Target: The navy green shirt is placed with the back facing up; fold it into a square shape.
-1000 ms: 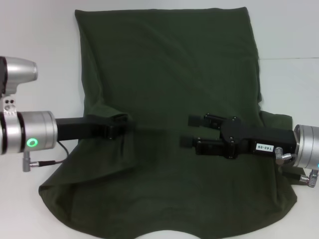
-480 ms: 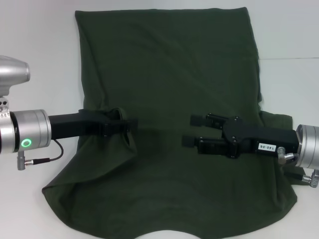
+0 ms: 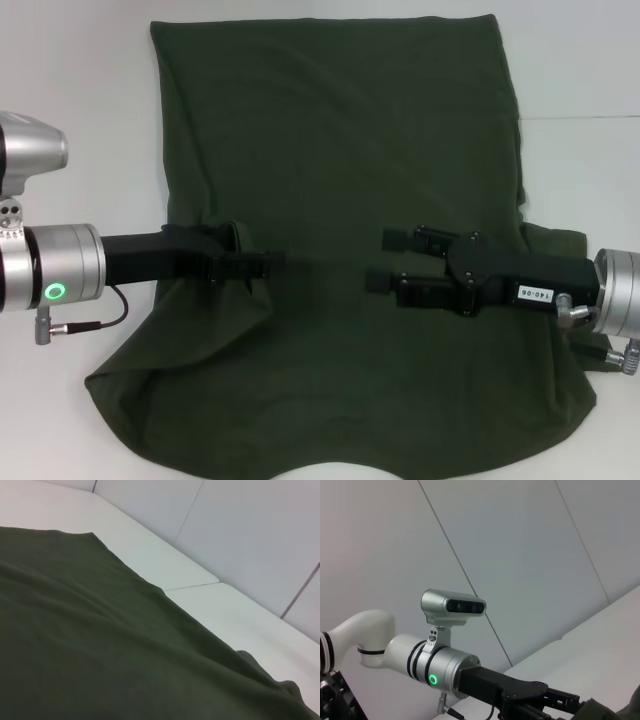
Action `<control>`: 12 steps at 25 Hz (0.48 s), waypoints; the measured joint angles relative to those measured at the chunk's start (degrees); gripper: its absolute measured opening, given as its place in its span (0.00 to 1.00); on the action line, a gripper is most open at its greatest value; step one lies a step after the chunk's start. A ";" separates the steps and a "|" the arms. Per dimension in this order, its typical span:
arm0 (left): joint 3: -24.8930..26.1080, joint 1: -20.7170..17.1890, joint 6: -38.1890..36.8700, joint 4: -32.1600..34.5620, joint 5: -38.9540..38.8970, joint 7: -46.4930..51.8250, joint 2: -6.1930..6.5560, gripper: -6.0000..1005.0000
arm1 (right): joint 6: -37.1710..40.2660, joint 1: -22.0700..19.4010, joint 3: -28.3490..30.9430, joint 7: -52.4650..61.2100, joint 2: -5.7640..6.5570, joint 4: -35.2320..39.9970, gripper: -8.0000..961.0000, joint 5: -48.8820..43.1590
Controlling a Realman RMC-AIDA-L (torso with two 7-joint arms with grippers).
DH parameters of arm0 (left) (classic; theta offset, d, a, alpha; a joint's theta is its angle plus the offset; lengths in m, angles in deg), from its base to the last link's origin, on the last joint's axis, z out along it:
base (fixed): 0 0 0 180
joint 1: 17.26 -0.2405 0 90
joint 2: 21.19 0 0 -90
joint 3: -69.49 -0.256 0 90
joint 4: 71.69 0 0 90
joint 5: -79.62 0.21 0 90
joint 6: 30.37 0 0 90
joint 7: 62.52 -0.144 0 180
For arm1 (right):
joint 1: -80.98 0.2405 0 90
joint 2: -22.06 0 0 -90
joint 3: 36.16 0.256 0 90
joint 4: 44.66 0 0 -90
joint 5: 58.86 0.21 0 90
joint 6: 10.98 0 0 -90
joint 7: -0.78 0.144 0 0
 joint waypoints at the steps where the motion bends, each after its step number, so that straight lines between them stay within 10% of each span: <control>1: -0.04 0.00 0.06 -0.02 0.05 -0.01 0.00 0.90 | 0.00 0.04 -0.01 0.00 0.00 0.08 0.95 0.00; 12: -0.18 -0.08 0.73 0.01 2.19 -0.04 0.04 0.93 | 0.07 0.15 -0.01 0.43 0.14 0.13 0.95 0.00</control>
